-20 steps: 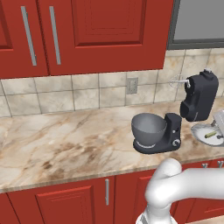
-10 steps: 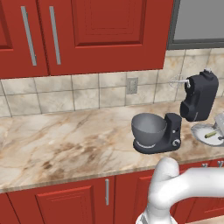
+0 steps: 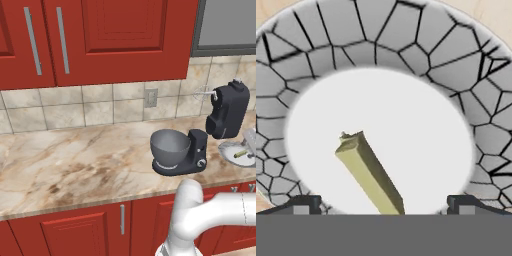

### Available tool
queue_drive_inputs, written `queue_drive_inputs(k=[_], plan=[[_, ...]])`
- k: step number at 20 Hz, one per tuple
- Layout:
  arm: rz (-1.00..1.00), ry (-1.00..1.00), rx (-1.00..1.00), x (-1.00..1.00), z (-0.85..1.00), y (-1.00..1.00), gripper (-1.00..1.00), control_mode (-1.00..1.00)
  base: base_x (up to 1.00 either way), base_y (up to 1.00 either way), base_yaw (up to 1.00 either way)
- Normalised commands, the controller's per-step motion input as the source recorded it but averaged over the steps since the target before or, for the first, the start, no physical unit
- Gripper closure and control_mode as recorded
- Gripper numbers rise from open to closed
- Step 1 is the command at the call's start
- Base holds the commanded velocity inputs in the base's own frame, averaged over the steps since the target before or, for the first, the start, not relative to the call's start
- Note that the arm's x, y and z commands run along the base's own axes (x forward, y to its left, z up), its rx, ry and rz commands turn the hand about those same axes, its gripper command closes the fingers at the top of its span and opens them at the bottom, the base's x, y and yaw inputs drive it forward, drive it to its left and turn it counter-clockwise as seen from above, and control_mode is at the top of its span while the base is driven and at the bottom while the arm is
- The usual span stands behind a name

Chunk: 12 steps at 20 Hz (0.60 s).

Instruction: Add butter and sugar cubes to the stand mixer bowl and then turn on the stand mixer to begin making frosting.

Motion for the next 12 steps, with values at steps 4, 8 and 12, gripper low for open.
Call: queue_drive_inputs(k=[4,8,12], plan=[[0.0,0.04,0.0,0.14,-0.2,0.0,-1.0,-1.0,0.0,0.0,0.0],[0.0,0.07,0.0,0.0,-0.33,0.0,-1.0,-1.0,0.0,0.0,0.0],[0.0,0.06,0.0,0.04,-0.29,0.0,-1.0,-1.0,0.0,0.0,0.0]])
